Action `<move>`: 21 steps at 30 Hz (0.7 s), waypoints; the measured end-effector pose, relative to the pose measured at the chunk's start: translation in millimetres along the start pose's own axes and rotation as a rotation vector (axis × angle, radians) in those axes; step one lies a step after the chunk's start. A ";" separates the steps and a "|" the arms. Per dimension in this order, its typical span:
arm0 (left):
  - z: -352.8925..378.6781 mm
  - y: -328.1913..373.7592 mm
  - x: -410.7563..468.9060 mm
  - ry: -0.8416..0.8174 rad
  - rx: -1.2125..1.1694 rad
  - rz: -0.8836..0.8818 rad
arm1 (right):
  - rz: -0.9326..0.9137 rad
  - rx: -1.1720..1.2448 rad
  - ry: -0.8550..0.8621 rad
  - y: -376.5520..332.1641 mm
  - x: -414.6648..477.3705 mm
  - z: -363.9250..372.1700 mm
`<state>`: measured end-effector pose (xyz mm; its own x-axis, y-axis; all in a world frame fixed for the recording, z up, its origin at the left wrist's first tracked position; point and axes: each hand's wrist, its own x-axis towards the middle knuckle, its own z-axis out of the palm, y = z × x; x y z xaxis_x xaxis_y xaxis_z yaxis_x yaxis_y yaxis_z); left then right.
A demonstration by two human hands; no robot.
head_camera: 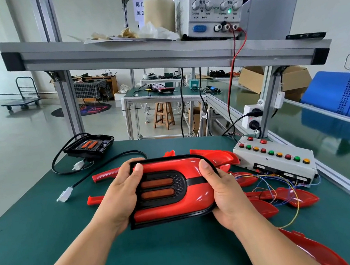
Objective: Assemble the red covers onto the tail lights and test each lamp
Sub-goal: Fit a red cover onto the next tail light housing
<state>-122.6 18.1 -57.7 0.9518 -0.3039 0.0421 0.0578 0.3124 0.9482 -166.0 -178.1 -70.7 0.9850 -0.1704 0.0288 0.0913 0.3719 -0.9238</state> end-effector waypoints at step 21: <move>7.3 -2.4 0.4 0.067 0.047 0.058 | 0.011 0.114 -0.001 -0.1 -3.4 7.2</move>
<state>-124.5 10.7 -57.6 0.9711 -0.2255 0.0781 -0.0110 0.2848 0.9585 -168.3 -170.9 -67.9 0.9862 -0.1646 0.0189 0.0961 0.4752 -0.8746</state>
